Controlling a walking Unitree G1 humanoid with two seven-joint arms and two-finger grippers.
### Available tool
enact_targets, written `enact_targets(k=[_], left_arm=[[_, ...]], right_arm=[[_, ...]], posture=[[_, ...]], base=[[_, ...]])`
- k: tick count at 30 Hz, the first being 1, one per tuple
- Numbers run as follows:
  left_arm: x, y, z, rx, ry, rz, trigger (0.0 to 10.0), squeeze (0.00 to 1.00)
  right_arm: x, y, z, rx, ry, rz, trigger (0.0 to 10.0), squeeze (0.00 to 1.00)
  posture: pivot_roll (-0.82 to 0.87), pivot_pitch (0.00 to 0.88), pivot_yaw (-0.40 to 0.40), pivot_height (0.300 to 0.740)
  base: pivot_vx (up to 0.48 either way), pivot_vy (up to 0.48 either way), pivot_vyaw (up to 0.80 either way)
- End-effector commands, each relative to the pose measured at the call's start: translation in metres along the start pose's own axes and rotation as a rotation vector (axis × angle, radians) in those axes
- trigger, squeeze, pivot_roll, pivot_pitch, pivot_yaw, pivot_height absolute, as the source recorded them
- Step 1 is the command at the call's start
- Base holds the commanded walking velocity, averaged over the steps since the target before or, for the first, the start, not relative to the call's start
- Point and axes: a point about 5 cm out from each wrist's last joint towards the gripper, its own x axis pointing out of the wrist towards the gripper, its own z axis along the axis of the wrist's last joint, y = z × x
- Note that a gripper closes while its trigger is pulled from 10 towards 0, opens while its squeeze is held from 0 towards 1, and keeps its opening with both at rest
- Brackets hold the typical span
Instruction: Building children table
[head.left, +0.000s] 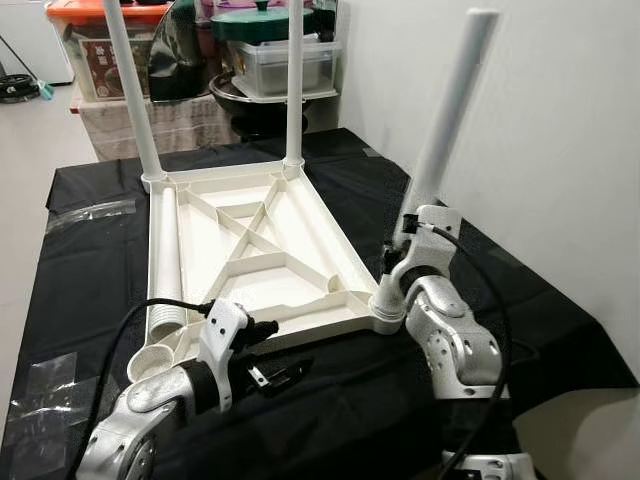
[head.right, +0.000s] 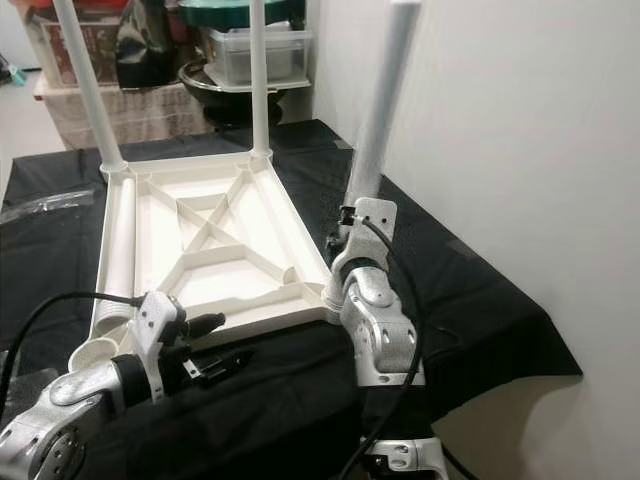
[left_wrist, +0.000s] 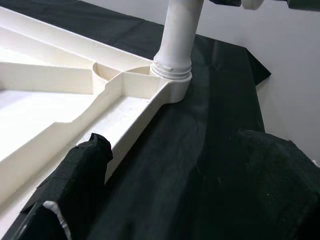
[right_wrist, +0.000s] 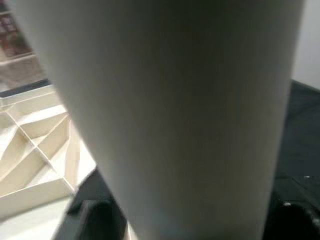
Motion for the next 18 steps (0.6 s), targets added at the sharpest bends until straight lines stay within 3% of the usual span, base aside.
enact_targets(k=[1, 2, 4, 5, 6, 7, 9, 14, 18], left_arm=[[-0.001, -0.003, -0.002, -0.011, 0.006, -0.009, 10.0, 0.00], [0.001, -0.005, -0.002, -0.016, 0.002, -0.016, 10.0, 0.00], [0.001, -0.005, -0.002, -0.017, 0.001, -0.017, 10.0, 0.00], [0.001, -0.005, -0.002, -0.017, 0.002, -0.019, 10.0, 0.00], [0.001, -0.005, -0.002, -0.017, 0.002, -0.019, 10.0, 0.00], [0.001, -0.005, -0.002, -0.016, 0.003, -0.020, 10.0, 0.00], [0.001, -0.004, -0.002, -0.011, 0.006, -0.023, 10.0, 0.00], [0.001, -0.003, 0.000, -0.004, 0.006, -0.023, 10.0, 0.00], [0.001, -0.003, 0.001, -0.003, 0.003, -0.020, 10.0, 0.00]], right_arm=[[0.005, -0.004, 0.007, 0.019, 0.017, 0.085, 10.0, 1.00], [0.006, -0.008, 0.015, 0.024, 0.030, 0.182, 10.0, 1.00], [0.006, -0.008, 0.017, 0.025, 0.033, 0.202, 10.0, 1.00], [0.003, -0.011, 0.024, 0.013, 0.018, 0.321, 10.0, 0.00], [0.003, -0.011, 0.024, 0.013, 0.018, 0.321, 10.0, 0.00], [-0.007, -0.014, 0.035, -0.040, -0.014, 0.508, 10.0, 0.00], [-0.022, -0.020, 0.047, -0.173, -0.029, 0.763, 10.0, 0.00], [-0.023, -0.031, 0.050, -0.309, 0.005, 0.899, 10.0, 0.00], [-0.022, -0.026, 0.051, -0.305, 0.019, 0.999, 10.0, 0.00]], posture=[[0.08, 0.000, -0.078, 0.740], [0.08, 0.000, -0.078, 0.740], [0.08, 0.000, -0.078, 0.740], [0.08, 0.000, -0.075, 0.740], [0.08, 0.000, -0.075, 0.740], [0.07, 0.000, -0.072, 0.740], [0.07, 0.000, -0.073, 0.740], [0.09, 0.000, -0.081, 0.740], [0.09, 0.000, -0.083, 0.740]], base=[[0.000, 0.000, 0.00], [0.000, 0.000, 0.00], [0.000, 0.000, 0.00], [0.000, 0.000, 0.00], [0.000, 0.000, 0.00], [0.000, 0.000, 0.00], [0.000, 0.000, 0.00], [0.000, 0.000, 0.00], [0.000, 0.000, 0.00]])
